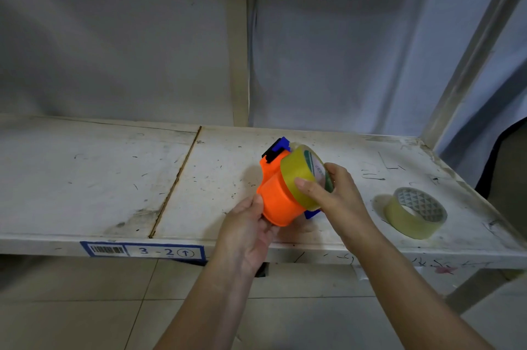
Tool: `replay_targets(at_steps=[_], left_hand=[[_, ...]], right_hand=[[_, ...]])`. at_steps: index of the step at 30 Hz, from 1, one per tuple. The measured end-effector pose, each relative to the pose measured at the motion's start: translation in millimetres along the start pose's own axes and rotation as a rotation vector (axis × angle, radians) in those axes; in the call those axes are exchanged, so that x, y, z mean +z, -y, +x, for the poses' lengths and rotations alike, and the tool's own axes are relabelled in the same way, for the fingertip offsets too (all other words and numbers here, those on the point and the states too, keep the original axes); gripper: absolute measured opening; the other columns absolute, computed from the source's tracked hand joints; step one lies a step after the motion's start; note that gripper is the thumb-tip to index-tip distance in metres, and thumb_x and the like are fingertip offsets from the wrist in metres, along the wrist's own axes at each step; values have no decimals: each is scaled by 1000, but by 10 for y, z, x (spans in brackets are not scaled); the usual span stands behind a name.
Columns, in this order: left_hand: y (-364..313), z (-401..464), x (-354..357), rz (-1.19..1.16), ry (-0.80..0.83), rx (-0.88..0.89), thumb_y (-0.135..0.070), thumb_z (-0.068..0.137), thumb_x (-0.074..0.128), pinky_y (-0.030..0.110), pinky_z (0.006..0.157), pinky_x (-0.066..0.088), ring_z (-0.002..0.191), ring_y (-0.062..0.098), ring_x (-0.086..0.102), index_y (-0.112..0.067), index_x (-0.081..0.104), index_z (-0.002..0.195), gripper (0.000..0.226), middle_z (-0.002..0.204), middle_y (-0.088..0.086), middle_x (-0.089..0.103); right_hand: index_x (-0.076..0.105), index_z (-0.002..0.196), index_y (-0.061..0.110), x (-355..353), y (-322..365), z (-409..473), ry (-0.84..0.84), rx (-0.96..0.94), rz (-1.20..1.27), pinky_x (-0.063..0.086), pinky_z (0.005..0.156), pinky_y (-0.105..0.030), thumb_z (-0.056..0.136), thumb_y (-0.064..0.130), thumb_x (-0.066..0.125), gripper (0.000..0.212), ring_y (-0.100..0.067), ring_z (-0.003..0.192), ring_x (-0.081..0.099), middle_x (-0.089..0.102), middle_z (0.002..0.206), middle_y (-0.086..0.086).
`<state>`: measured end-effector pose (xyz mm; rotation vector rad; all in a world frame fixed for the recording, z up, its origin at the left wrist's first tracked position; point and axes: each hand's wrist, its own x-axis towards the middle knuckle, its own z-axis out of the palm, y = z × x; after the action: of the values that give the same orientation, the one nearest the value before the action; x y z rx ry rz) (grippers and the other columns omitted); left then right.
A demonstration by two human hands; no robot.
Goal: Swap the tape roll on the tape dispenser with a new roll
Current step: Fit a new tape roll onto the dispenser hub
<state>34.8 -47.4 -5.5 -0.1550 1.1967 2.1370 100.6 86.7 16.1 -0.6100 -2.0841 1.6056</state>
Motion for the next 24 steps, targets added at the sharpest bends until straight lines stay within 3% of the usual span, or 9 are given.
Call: replay_targets(at_steps=[3, 9, 13, 18, 24], left_hand=[[-9, -33, 11, 11, 14, 87, -18, 96, 44, 34, 72, 53, 99, 27, 65, -8, 54, 121, 29, 115, 17, 65], [23, -65, 78, 129, -42, 290, -14, 97, 43, 34, 78, 55, 97, 30, 63, -6, 65, 105, 25, 108, 20, 67], [20, -94, 94, 89, -109, 320, -11, 97, 41, 38, 86, 53, 98, 29, 63, 0, 61, 117, 30, 108, 20, 67], [47, -182, 169, 75, -100, 307, -20, 99, 39, 40, 89, 54, 105, 33, 65, -7, 66, 103, 30, 109, 22, 68], [48, -243, 211, 80, -30, 388, -24, 99, 37, 30, 85, 52, 94, 19, 65, -16, 66, 100, 30, 95, 8, 71]], right_hand=[[42, 98, 43, 4, 12, -24, 20, -47, 15, 46, 68, -19, 59, 52, 69, 48, -5, 106, 51, 45, 121, 4], [42, 118, 26, 24, 14, -78, 111, -53, 58, 50, 61, -9, 60, 45, 70, 67, 0, 100, 56, 54, 120, 5], [34, 122, 30, 170, -25, -190, 50, -71, -68, 49, 74, -16, 53, 61, 68, 83, -2, 106, 52, 44, 124, 6], [28, 135, 25, 318, -81, -244, -70, -111, -193, 38, 74, -11, 57, 59, 68, 94, -6, 108, 45, 32, 123, 9], [31, 131, 27, 316, -148, -238, -7, -109, -58, 50, 93, -34, 53, 70, 64, 95, -6, 115, 50, 40, 129, 6]])
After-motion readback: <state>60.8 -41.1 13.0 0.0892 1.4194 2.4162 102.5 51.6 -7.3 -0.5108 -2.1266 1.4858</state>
